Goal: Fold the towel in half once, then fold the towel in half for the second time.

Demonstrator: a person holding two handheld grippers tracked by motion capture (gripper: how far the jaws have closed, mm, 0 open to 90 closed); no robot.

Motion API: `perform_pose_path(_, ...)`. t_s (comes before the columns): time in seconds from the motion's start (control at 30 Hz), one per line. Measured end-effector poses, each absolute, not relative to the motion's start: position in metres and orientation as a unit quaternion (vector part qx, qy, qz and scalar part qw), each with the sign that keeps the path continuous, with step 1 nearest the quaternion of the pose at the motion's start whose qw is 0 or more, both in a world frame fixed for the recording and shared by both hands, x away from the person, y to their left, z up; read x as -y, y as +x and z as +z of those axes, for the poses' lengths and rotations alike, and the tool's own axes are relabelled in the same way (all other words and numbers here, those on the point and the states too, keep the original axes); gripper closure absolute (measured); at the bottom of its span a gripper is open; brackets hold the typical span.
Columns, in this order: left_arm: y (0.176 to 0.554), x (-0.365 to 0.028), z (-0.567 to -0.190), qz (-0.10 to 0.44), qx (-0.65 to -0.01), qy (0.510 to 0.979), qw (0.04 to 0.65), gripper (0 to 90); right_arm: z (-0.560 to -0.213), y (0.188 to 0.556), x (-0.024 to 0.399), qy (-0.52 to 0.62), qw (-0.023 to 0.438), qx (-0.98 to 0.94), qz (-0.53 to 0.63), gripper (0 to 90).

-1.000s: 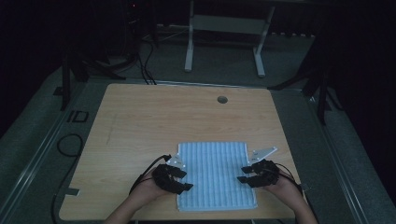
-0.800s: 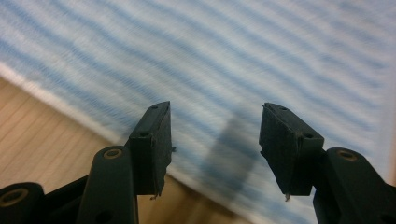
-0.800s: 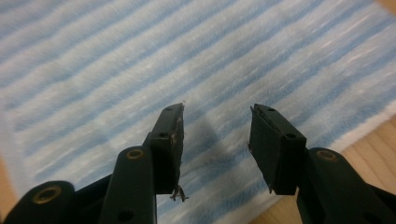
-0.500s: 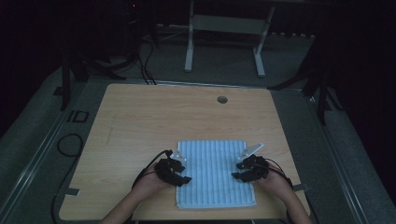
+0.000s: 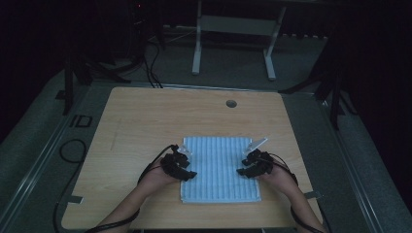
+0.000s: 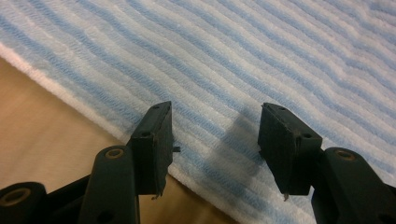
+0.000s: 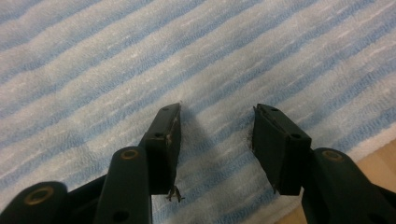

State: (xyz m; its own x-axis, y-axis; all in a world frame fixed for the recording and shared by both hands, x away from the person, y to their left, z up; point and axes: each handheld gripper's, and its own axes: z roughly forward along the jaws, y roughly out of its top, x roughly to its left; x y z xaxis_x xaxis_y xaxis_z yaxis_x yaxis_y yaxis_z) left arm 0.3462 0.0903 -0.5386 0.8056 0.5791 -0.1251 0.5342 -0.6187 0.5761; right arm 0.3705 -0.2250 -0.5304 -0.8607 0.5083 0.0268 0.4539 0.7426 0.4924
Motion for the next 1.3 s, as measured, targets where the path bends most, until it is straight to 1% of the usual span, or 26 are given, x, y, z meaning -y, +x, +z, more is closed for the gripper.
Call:
perform_pose_path(0.13,0.353,-0.094,-0.539,0.037,-0.319,0.895,0.309,44.9,-0.531,0.375,0.221,0.262,0.057,-0.929,0.255,50.2)
perform_pose_path(0.4,0.348,-0.092,-0.538,0.042,-0.315,0.898,0.304,44.4,-0.531,0.374,0.221,0.260,0.059,-0.929,0.255,49.3)
perform_pose_path(0.47,0.347,-0.093,-0.534,0.034,-0.317,0.895,0.311,44.0,-0.528,0.373,0.219,0.258,0.066,-0.930,0.255,49.3)
perform_pose_path(0.53,0.347,-0.096,-0.528,0.041,-0.314,0.896,0.310,44.0,-0.521,0.372,0.220,0.258,0.055,-0.925,0.273,48.0)
perform_pose_path(0.57,0.348,-0.097,-0.525,0.044,-0.314,0.895,0.314,44.0,-0.511,0.374,0.224,0.262,0.052,-0.920,0.287,46.9)
perform_pose_path(0.67,0.354,-0.104,-0.514,0.053,-0.320,0.891,0.316,44.0,-0.503,0.377,0.227,0.267,0.059,-0.918,0.287,46.6)
perform_pose_path(0.8,0.369,-0.113,-0.498,0.065,-0.335,0.883,0.323,44.0,-0.483,0.392,0.240,0.282,0.074,-0.911,0.293,46.7)
perform_pose_path(0.87,0.378,-0.116,-0.492,0.073,-0.341,0.880,0.324,43.9,-0.477,0.401,0.245,0.288,0.073,-0.908,0.295,46.7)
perform_pose_path(0.9,0.383,-0.117,-0.489,0.074,-0.346,0.877,0.325,40.8,-0.471,0.413,0.250,0.301,0.076,-0.904,0.293,46.7)
perform_pose_path(0.93,0.389,-0.118,-0.486,0.074,-0.351,0.874,0.327,40.8,-0.471,0.413,0.250,0.301,0.076,-0.904,0.293,46.7)
perform_pose_path(0.97,0.395,-0.119,-0.484,0.076,-0.354,0.873,0.327,40.8,-0.467,0.424,0.254,0.310,0.076,-0.902,0.291,46.6)
perform_pose_path(1.0,0.401,-0.119,-0.483,0.073,-0.355,0.876,0.319,40.8,-0.467,0.424,0.254,0.310,0.076,-0.902,0.291,46.6)
perform_pose_path(1.03,0.406,-0.118,-0.483,0.073,-0.355,0.878,0.313,40.8,-0.464,0.434,0.255,0.320,0.083,-0.900,0.285,46.6)
perform_pose_path(1.1,0.416,-0.115,-0.482,0.074,-0.357,0.878,0.310,40.8,-0.463,0.439,0.256,0.324,0.083,-0.898,0.285,46.6)
perform_pose_path(1.17,0.425,-0.114,-0.483,0.078,-0.359,0.877,0.310,40.8,-0.462,0.453,0.256,0.337,0.075,-0.894,0.285,46.6)
perform_pose_path(1.3,0.443,-0.115,-0.492,0.074,-0.373,0.872,0.308,40.8,-0.465,0.464,0.254,0.350,0.066,-0.893,0.274,46.6)
